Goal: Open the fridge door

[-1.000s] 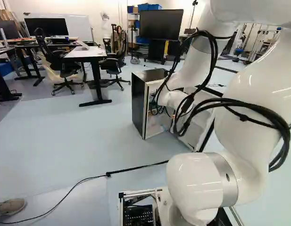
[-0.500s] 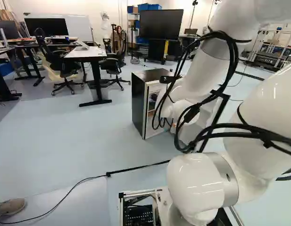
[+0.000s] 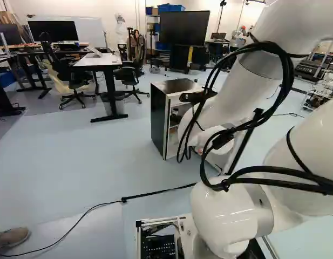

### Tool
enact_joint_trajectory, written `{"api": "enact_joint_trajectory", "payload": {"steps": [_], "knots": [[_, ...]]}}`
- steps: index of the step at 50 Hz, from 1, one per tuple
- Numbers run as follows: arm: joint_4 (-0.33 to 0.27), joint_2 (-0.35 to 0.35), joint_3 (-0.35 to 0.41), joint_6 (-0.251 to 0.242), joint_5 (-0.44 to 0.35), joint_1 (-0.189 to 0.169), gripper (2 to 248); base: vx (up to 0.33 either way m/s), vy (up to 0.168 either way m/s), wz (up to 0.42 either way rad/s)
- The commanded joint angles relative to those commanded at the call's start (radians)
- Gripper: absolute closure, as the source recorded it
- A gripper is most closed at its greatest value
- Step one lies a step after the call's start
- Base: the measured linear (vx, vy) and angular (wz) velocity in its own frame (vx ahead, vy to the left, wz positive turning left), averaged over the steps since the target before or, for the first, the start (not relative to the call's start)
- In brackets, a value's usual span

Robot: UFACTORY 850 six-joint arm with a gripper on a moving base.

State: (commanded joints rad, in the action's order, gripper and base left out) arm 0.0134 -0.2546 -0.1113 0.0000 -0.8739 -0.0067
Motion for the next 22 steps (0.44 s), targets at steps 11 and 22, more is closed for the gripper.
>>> {"api": "enact_joint_trajectory", "payload": {"steps": [11,22], "knots": [[-0.01,-0.019,0.019,0.0,0.001,0.005,3,0.0,0.0,0.0],[-0.013,-0.025,0.024,0.0,0.001,0.007,3,0.0,0.0,0.0]]}}
